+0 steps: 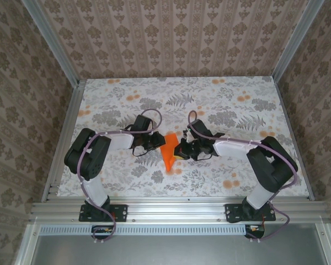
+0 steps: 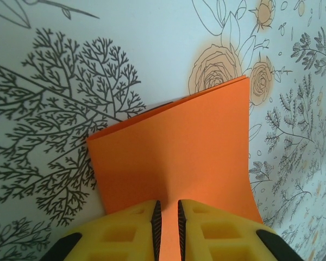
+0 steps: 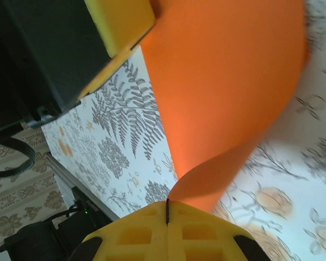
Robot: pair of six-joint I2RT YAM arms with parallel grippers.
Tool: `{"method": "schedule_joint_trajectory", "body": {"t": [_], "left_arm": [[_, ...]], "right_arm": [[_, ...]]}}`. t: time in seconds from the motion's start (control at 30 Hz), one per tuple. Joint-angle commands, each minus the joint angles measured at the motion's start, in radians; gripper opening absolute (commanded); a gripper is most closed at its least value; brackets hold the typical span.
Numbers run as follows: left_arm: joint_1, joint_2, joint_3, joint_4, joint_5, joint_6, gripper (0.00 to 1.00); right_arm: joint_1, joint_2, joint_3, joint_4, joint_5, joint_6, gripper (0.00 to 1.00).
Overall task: Fold a paper plane with a square sheet of paper (pick it up from the middle)
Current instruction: Third fold the triangle at the center of the table.
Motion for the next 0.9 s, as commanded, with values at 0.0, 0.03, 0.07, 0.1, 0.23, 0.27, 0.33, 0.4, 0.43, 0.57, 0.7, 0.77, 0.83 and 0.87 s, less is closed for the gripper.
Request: {"method": "schedule_joint_trajectory", "body": {"t": [0.0,0.03,0.07,0.1,0.23,0.27,0.33,0.4,0.43,0.57,0.7,0.77,0.83,0.87], "left_arm": [[-0.006,0.035,0.001,-0.038,-0.02,0.029,0.19],[-0.007,0.035,0.0,-0.04,-0.021,0.029,0.19],[-0.008,0.035,0.0,-0.04,-0.021,0.029,0.19],[-0.01,0.034,0.0,-0.04,-0.019,0.031,0.19],[-0.012,0.034,0.002,-0.044,-0.02,0.033,0.19],[-0.013,0.036,0.004,-0.046,-0.021,0.034,0.19],[-0.013,0.037,0.003,-0.045,-0.02,0.032,0.19],[-0.013,0.036,0.003,-0.046,-0.021,0.032,0.19],[-0.013,0.036,0.004,-0.046,-0.022,0.032,0.19],[-0.016,0.037,0.005,-0.044,-0.023,0.028,0.19],[-0.019,0.037,0.004,-0.043,-0.024,0.026,0.19],[-0.021,0.038,0.005,-0.043,-0.023,0.026,0.19],[-0.022,0.037,0.006,-0.043,-0.024,0.026,0.19],[-0.022,0.037,0.007,-0.043,-0.024,0.026,0.19]], "right_arm": [[0.017,0.057,0.048,0.04,0.006,-0.012,0.0],[0.02,0.068,0.055,0.045,0.006,-0.009,0.0],[0.025,0.084,0.063,0.05,0.004,-0.008,0.0],[0.029,0.096,0.068,0.06,-0.001,-0.005,0.0],[0.043,0.132,0.081,0.07,-0.007,-0.007,0.0],[0.044,0.137,0.082,0.071,-0.006,-0.008,0.0],[0.045,0.146,0.085,0.071,-0.005,-0.007,0.0],[0.045,0.156,0.087,0.07,0.002,-0.007,0.0],[0.045,0.16,0.086,0.072,0.007,-0.005,0.0],[0.045,0.182,0.086,0.096,0.035,0.024,0.0],[0.045,0.197,0.08,0.124,0.064,0.055,0.0],[0.045,0.203,0.078,0.131,0.068,0.062,0.0],[0.045,0.203,0.075,0.132,0.073,0.063,0.0],[0.045,0.203,0.074,0.13,0.077,0.062,0.0]]}}
